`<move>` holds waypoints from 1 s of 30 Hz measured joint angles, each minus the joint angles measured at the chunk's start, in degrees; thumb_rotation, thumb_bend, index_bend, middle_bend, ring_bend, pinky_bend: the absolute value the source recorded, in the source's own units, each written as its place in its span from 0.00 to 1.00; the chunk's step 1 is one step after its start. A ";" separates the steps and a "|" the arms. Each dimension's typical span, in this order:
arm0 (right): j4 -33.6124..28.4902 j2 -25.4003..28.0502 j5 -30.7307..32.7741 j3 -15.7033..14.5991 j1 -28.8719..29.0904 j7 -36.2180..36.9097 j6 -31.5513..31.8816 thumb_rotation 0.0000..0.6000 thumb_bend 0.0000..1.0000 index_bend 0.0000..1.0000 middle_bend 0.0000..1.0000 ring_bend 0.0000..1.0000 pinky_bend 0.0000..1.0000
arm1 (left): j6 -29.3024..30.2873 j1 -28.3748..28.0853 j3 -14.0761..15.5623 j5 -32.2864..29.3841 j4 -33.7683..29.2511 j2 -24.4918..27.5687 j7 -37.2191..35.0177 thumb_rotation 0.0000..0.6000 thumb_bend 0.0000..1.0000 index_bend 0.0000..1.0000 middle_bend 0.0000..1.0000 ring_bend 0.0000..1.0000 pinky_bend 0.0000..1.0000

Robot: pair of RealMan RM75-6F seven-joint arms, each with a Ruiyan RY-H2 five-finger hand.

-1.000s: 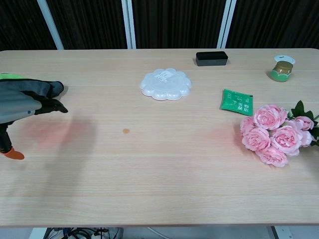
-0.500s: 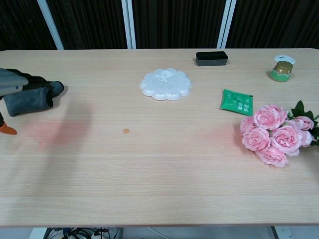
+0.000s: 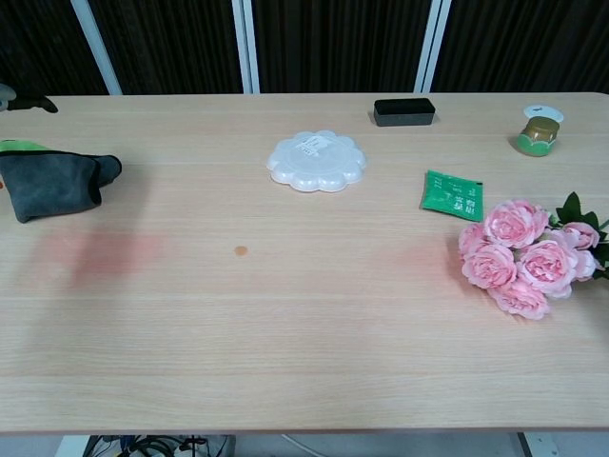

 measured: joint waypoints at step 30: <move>-0.70 0.30 0.92 0.94 -0.53 4.64 0.81 1.00 0.13 0.00 0.00 0.00 0.19 | -15.43 -5.87 0.65 -7.05 33.01 -18.65 0.77 1.00 0.08 0.05 0.01 0.02 0.18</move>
